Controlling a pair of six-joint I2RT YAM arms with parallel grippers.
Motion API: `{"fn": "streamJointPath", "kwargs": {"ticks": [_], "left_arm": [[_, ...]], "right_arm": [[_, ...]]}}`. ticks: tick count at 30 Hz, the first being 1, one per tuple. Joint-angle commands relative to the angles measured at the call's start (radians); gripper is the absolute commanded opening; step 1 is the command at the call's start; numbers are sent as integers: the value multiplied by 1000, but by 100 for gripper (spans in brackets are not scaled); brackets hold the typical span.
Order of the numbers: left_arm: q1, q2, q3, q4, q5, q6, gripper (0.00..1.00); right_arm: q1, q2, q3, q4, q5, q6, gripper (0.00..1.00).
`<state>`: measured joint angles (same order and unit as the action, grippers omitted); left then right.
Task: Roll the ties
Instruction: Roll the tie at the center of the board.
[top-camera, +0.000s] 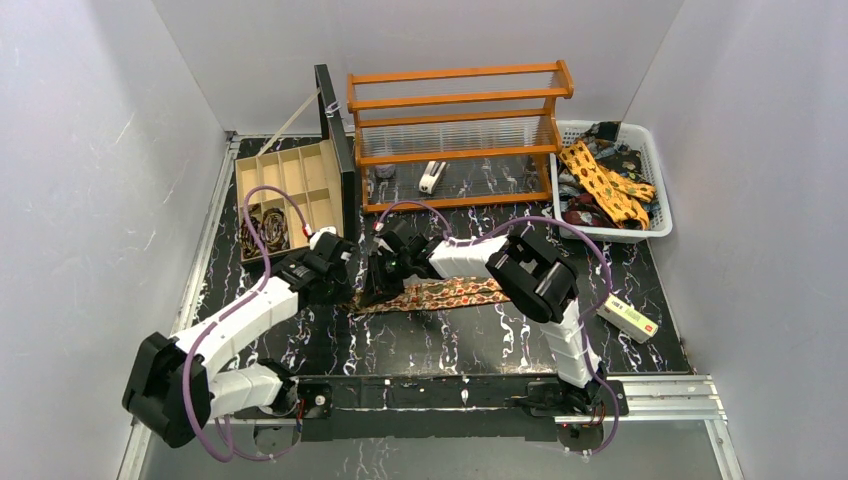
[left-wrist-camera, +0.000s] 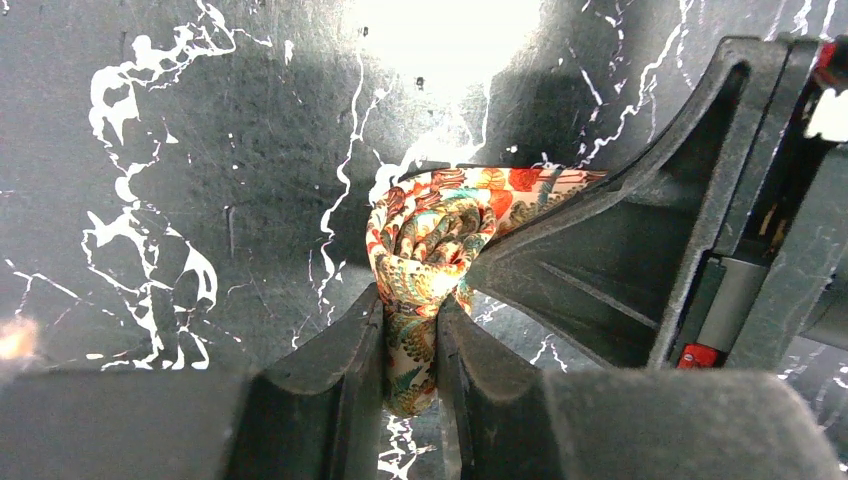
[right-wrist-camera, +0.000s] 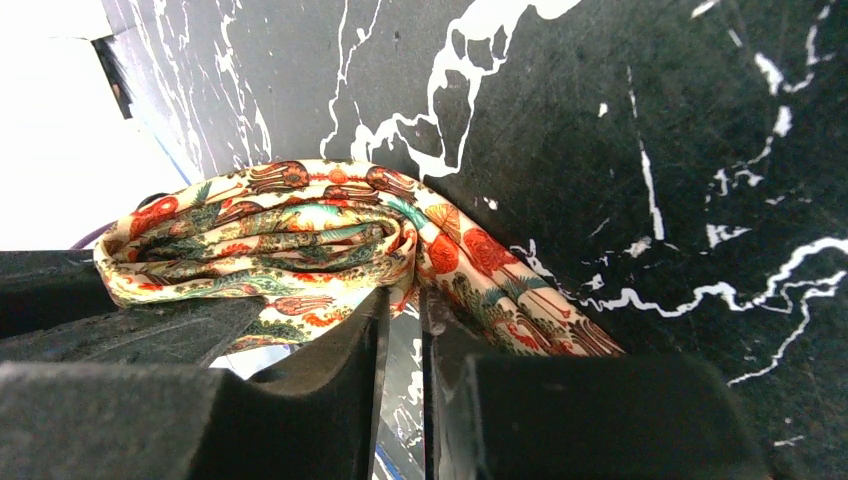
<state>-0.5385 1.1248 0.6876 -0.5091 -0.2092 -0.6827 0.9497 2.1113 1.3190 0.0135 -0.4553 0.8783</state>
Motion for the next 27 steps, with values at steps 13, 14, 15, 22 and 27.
{"fn": "streamJointPath", "kwargs": {"ticks": [13, 14, 15, 22, 27], "left_arm": [[-164, 99, 148, -163, -276, -81, 11], [-179, 118, 156, -165, -290, -81, 11], [-193, 127, 165, -169, -306, -81, 11], [-274, 253, 242, -255, -443, -122, 11], [-332, 327, 306, -310, -532, -150, 11]], "right_arm": [[-143, -385, -238, -125, 232, -52, 43], [-163, -407, -255, -144, 249, -52, 43], [-181, -426, -267, -164, 267, -52, 44], [-266, -575, -333, -218, 367, -94, 50], [-317, -657, -351, -253, 417, -121, 55]]}}
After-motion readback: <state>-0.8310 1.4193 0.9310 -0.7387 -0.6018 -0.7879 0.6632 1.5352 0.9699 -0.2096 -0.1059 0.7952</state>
